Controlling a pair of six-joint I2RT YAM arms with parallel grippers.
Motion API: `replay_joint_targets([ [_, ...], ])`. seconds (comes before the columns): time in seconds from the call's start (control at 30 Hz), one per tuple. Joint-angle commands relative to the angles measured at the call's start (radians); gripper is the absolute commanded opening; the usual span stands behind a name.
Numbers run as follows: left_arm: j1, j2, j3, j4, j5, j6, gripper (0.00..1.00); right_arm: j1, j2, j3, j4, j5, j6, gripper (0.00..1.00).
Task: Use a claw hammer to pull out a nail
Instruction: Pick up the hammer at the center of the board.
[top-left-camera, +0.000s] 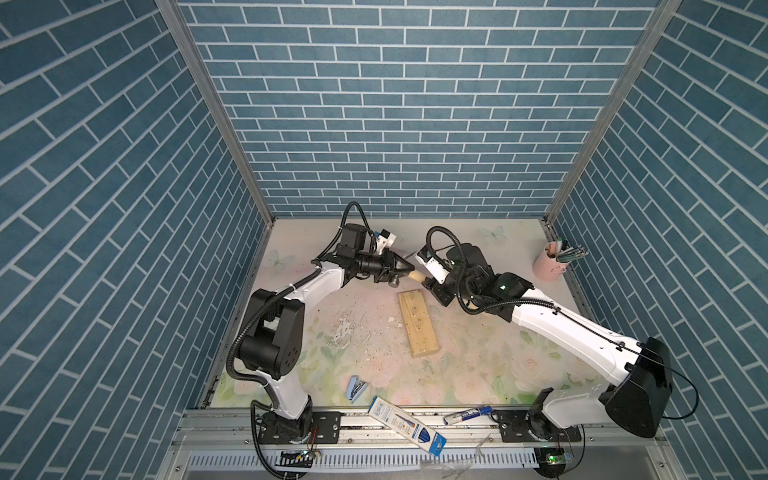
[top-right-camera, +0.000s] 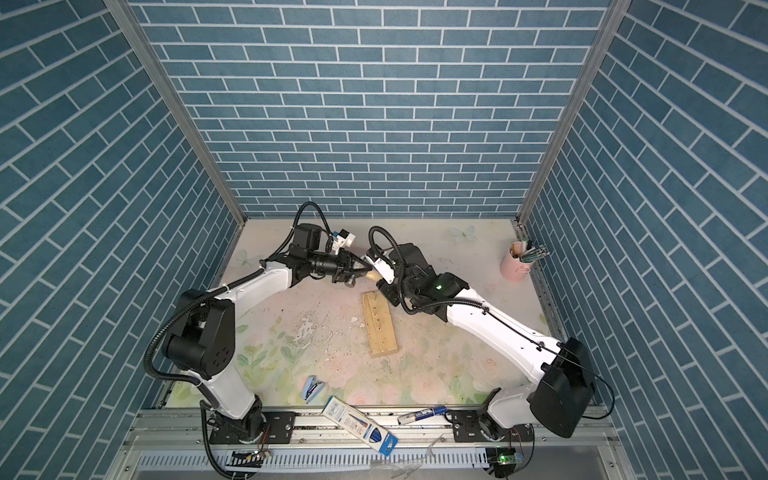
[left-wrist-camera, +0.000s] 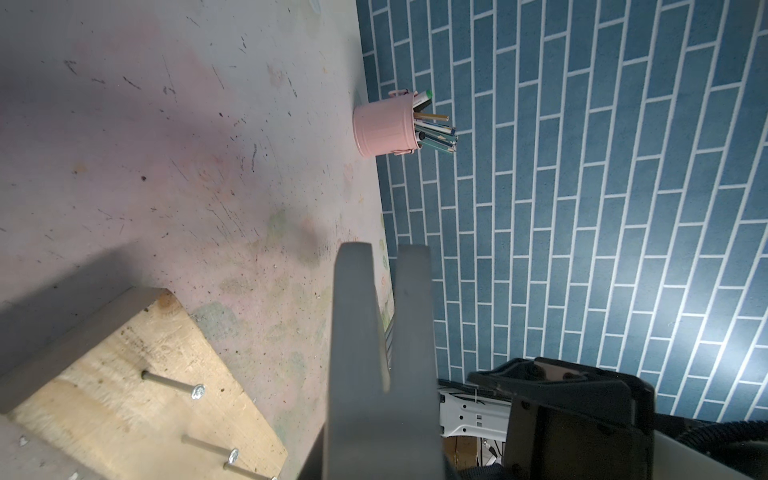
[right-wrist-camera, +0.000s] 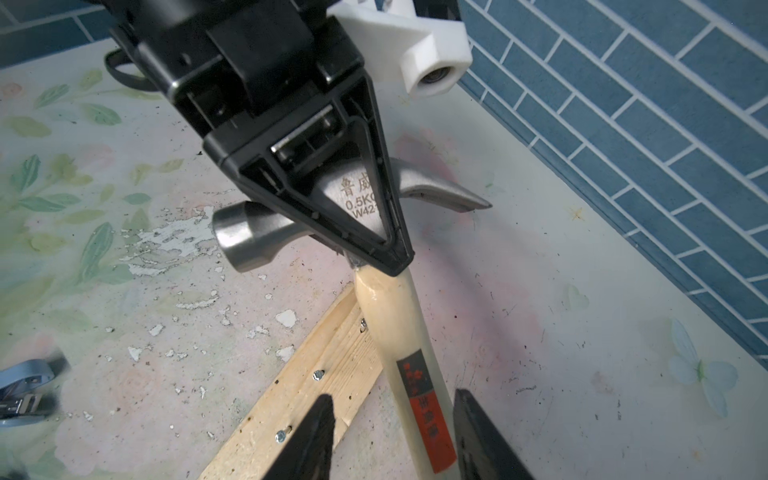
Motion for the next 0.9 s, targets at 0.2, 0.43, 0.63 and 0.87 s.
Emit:
replay_joint_targets([
  [0.2,0.051,-0.048,-0.113,0.547,-0.049,-0.349,0.0,-0.014,-0.01,0.023,0.125,0.069,0.3,0.41],
  [0.43,0.063,-0.003,-0.187,0.914,-0.152,-0.581,0.0,-0.067,-0.041,-0.067,0.306,-0.014,0.531,0.36],
  [0.63,0.063,0.012,-0.221,1.027,-0.221,-0.637,0.0,-0.206,-0.026,-0.181,0.524,-0.276,0.818,0.42],
  [0.87,0.061,-0.011,-0.262,1.051,-0.302,-0.636,0.0,-0.279,0.059,-0.247,0.758,-0.417,1.028,0.52],
])
